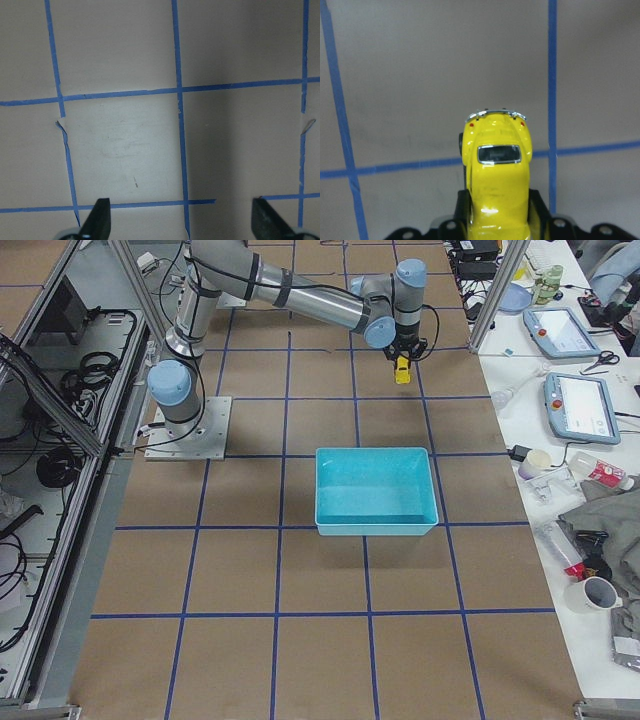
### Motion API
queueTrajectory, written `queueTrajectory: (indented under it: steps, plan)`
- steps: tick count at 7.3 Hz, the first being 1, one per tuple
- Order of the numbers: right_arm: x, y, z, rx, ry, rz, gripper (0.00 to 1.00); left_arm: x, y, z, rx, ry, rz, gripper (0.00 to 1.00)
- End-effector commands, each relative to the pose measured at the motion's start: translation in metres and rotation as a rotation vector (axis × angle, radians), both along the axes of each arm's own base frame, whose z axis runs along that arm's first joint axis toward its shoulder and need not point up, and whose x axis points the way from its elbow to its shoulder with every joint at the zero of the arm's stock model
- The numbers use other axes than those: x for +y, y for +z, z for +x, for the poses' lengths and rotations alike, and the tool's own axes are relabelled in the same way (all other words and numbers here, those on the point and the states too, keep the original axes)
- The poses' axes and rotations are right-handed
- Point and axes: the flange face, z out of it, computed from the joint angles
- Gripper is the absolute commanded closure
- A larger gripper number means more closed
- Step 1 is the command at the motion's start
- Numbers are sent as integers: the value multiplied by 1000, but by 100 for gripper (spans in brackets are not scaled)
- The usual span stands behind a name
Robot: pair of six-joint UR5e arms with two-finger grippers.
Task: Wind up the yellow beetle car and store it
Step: 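Lift the car with the right gripper and carry it over the blue bin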
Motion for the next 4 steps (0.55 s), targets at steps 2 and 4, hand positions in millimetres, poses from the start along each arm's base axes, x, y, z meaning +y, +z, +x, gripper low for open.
queueTrajectory:
  steps: [2, 4]
  plan:
    - [11, 42, -177, 40, -78, -21, 95, 1, 0, -1, 3, -1, -2, 0]
    - [30, 26, -265, 66, -18, 21, 96, 1, 3, 1, 6, -7, -9, 0]
